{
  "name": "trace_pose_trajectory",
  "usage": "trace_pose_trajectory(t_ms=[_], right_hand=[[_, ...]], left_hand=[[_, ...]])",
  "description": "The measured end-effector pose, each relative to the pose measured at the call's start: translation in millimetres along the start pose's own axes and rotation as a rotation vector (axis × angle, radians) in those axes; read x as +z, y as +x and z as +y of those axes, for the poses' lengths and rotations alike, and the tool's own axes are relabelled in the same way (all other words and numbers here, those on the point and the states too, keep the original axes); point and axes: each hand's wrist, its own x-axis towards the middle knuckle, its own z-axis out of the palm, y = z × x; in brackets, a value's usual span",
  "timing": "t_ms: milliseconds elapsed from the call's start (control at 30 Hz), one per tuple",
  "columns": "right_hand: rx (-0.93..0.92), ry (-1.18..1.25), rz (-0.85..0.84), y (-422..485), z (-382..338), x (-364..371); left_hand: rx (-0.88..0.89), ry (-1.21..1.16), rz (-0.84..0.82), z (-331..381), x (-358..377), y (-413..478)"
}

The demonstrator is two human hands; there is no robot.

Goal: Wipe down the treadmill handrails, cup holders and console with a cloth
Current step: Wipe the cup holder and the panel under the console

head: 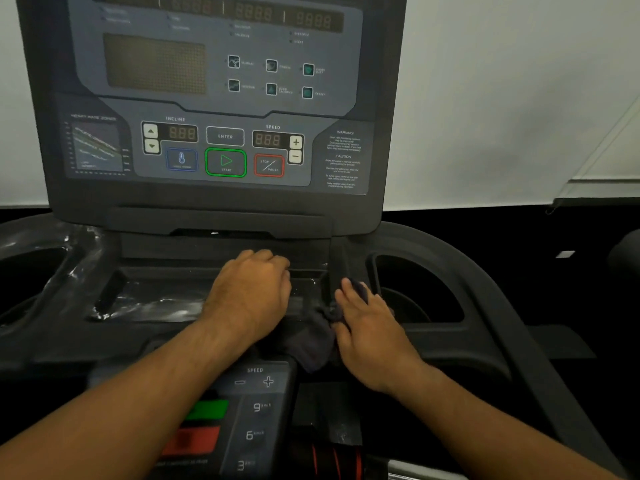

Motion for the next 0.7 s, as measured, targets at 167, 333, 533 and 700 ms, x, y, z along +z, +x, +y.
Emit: trace_pose_trajectory(t_ms=[167, 333, 533, 700], right_hand=[[0.106, 0.007, -0.015, 41, 12, -3], [0.170, -0.038, 0.058, 110, 17, 1], [0.143, -0.028, 0.040, 87, 10, 0], [0.125, 0.015, 0.009, 42, -1, 2]], left_hand=[[-0.004, -0.013, -0.016, -8, -8, -2], [-0.014, 0.003, -0.030, -15, -11, -8], [-0.011, 0.013, -0.045, -9, -8, -16], [-0.013, 0.020, -0.095, 4, -7, -14]])
